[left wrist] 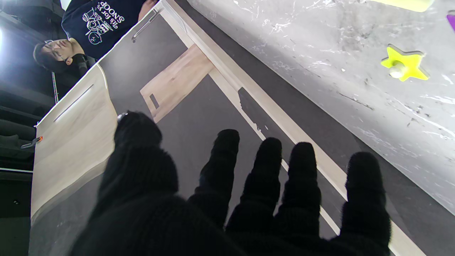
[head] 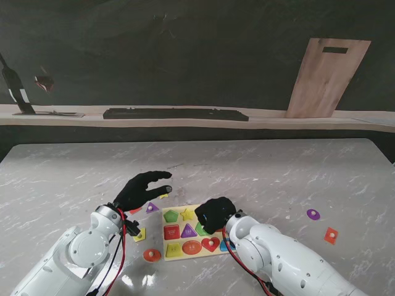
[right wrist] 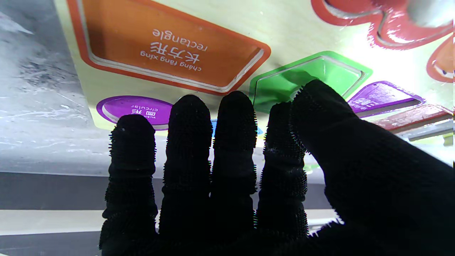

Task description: Fit puzzle pieces into a puzzle board

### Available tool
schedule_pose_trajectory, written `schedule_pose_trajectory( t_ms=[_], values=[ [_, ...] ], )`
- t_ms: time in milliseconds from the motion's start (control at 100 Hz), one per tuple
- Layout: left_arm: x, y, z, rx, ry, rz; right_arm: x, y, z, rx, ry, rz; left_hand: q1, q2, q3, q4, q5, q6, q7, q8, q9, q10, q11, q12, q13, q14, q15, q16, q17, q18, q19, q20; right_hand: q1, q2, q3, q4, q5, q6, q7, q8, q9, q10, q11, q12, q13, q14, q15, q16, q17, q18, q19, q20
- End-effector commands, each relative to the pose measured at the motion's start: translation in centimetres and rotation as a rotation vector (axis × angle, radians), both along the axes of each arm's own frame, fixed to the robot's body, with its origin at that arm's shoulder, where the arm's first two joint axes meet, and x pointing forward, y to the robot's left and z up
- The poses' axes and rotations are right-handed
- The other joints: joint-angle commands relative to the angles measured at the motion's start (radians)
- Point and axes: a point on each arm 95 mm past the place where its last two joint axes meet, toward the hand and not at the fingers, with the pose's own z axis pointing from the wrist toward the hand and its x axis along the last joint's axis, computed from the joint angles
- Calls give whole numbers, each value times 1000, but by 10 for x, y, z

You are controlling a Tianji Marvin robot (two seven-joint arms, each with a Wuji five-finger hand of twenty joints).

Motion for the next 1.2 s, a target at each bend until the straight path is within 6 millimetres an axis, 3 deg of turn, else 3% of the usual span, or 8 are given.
schedule_pose_trajectory(
  t_ms=[0,750,980,1190],
  values=[
    [-1,-1,0,-5,1,-3,-5,1,-10,-15,26,-7,-7,29,-9,33,21,-20,-3,10,10,-3,-1,8,14,9,21,18,-11,-164,19,-2,35,32,36,58,55,3,13,-4,27,42,34,-1,39,8,36,6,7,36,41,13],
    [-1,-1,0,-4,2,-4,-8,2,-15,-72,-7,13,-9,29,-10,33,22,-23,-3,10,12,-4,-1,8,13,9,21,18,-11,-164,19,-2,-12,50,1,62,31,-21,22,-3,14,23,43,8,36,-2,35,-1,9,34,47,3],
    [-1,-1,0,-5,2,-1,-10,-4,-13,-116,-32,19,-7,28,-9,33,22,-20,-3,10,12,-4,-1,8,15,8,22,19,-11,-164,19,-2,-96,-27,-26,66,11,-13,16,-5,-16,30,38,46,16,6,23,-7,-7,37,44,-6],
    [-1,-1,0,-4,1,-2,-10,-11,-10,-150,-57,0,-8,28,-9,33,21,-23,-3,10,10,-3,-1,8,15,8,22,18,-11,-165,19,-2,-216,28,-70,111,51,37,-57,49,-21,38,22,80,8,17,23,-9,-19,45,47,-8]
  ],
)
